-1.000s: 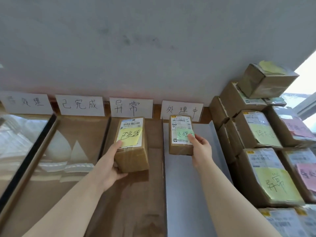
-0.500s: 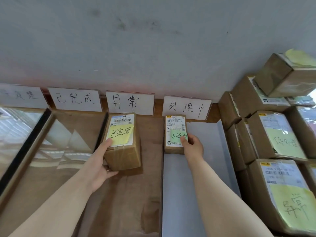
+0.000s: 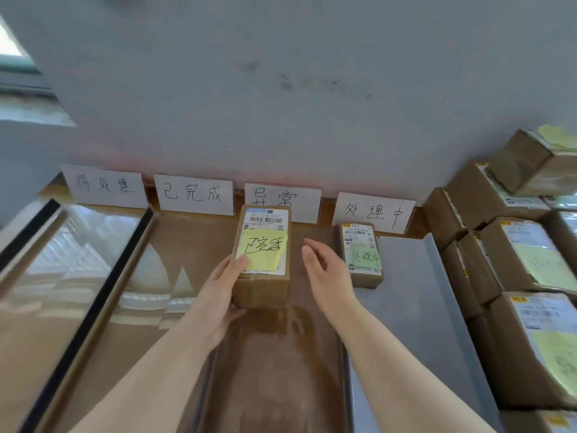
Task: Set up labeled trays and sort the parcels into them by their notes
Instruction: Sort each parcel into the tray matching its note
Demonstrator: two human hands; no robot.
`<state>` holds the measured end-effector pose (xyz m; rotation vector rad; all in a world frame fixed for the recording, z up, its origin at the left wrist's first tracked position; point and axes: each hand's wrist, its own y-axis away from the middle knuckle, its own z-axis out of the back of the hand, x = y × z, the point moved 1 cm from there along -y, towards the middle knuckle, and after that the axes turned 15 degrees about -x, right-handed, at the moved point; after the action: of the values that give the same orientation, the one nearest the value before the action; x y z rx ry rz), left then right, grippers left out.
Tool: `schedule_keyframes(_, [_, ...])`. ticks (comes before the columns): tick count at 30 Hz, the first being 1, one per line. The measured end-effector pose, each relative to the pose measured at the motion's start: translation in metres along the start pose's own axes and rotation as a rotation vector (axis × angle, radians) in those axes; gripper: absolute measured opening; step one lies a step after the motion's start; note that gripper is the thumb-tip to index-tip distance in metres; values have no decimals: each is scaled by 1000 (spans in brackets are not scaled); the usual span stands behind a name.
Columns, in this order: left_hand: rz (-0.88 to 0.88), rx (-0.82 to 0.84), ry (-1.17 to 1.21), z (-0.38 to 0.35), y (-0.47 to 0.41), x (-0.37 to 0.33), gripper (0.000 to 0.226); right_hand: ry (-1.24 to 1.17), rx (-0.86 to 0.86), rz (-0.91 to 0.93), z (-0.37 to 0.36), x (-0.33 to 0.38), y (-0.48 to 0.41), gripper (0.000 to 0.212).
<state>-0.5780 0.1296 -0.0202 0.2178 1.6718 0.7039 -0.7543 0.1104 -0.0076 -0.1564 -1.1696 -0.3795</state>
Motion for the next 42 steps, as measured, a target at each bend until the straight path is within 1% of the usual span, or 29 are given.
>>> schedule_keyframes(3, [-31,43,-19,36,-2,-4,37,-22,26,-34,-33,18,36,36])
schedule_keyframes(5, [-38,70,-34,64,-4,-7,38,-29,9,-42,-56,26,58,37])
schedule_keyframes(10, [-49,94,-97,129,-9,-9,32,-46,-29,-84,-111,39,106,39])
schedule_keyframes(16, [-68,173,-154,189,-11,-17,24,-90,-46,-116,-161,53,144,40])
schedule_keyframes(19, [-74,171,-206,211,-20,-18,21,-98,-32,-120,-180,60,154,41])
schedule_keyframes(21, [-97,139,-259,224,-30,-17,28,-60,-12,-99,-192,62,155,47])
schedule_keyframes(23, [-133,90,-295,234,-41,-17,44,23,24,-76,-204,63,153,54])
schedule_keyframes(24, [-147,51,-315,237,-45,-18,49,67,43,-73,-210,62,152,57])
schedule_keyframes(25, [-166,19,-335,240,-51,-18,48,102,60,-79,-217,61,150,60])
schedule_keyframes(28, [-241,-37,-412,248,-63,-21,32,145,92,-123,-235,57,148,62])
schedule_keyframes(31, [-286,-78,-481,253,-77,-19,44,180,102,-182,-249,52,146,61])
schedule_keyframes(37, [-444,-54,-644,254,-110,-24,46,211,137,-160,-268,58,122,61])
schedule_keyframes(39, [-454,-79,-682,251,-123,-31,51,215,152,-159,-275,63,108,60])
schedule_keyframes(42, [-472,-79,-697,242,-142,-44,49,237,156,-156,-288,66,85,58])
